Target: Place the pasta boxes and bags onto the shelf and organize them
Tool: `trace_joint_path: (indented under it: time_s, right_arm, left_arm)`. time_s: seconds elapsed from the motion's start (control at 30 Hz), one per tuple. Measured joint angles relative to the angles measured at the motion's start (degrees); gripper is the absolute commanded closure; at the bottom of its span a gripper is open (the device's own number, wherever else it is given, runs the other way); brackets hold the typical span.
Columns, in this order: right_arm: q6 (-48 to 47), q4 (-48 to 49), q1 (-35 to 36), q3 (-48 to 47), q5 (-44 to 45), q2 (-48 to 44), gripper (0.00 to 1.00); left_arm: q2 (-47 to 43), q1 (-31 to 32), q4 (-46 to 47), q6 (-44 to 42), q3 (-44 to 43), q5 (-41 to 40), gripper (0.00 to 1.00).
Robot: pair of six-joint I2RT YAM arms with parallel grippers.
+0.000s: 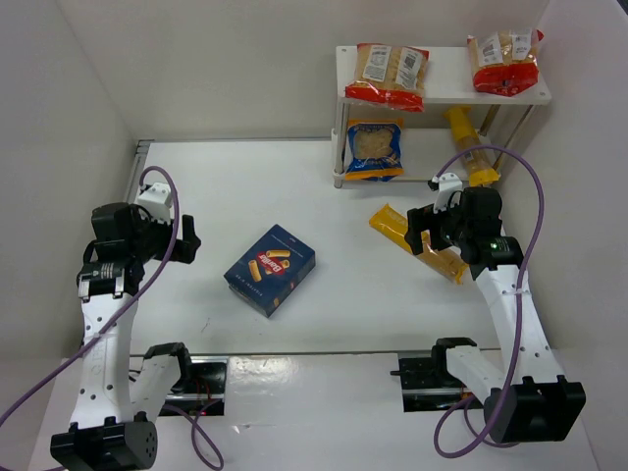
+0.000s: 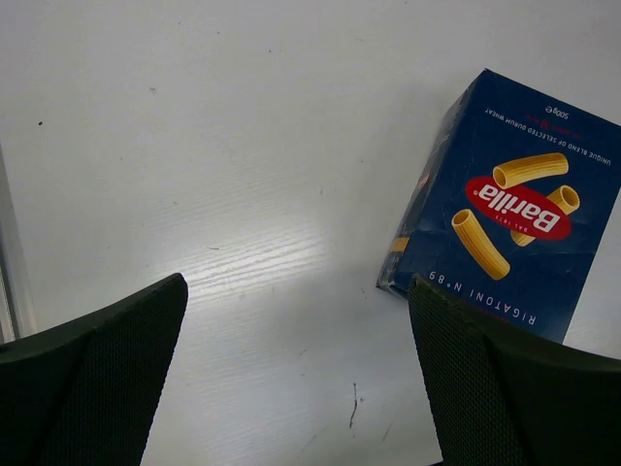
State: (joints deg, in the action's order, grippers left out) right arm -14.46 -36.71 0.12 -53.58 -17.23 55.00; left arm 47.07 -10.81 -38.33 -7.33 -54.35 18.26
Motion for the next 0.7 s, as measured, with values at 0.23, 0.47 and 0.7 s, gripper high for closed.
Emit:
trace_joint_path:
  time_s: [0.23, 0.47, 0.7]
  right_arm:
    - [0.00, 0.00, 0.00, 0.00, -0.15, 0.00, 0.00]
    - [-2.75, -2.14, 0.00, -0.94, -2.58, 0.24, 0.00]
    - [-16.61, -8.72, 0.00, -7.54, -8.87, 6.95, 0.00]
  left_arm:
    - [0.00, 0.02, 0.00, 0.00, 0.00, 0.00, 0.00]
    - [0.00, 0.00, 0.00, 0.00, 0.00, 0.00, 0.00]
    - [-1.11, 0.00, -0.02, 0.00, 0.00, 0.04, 0.00]
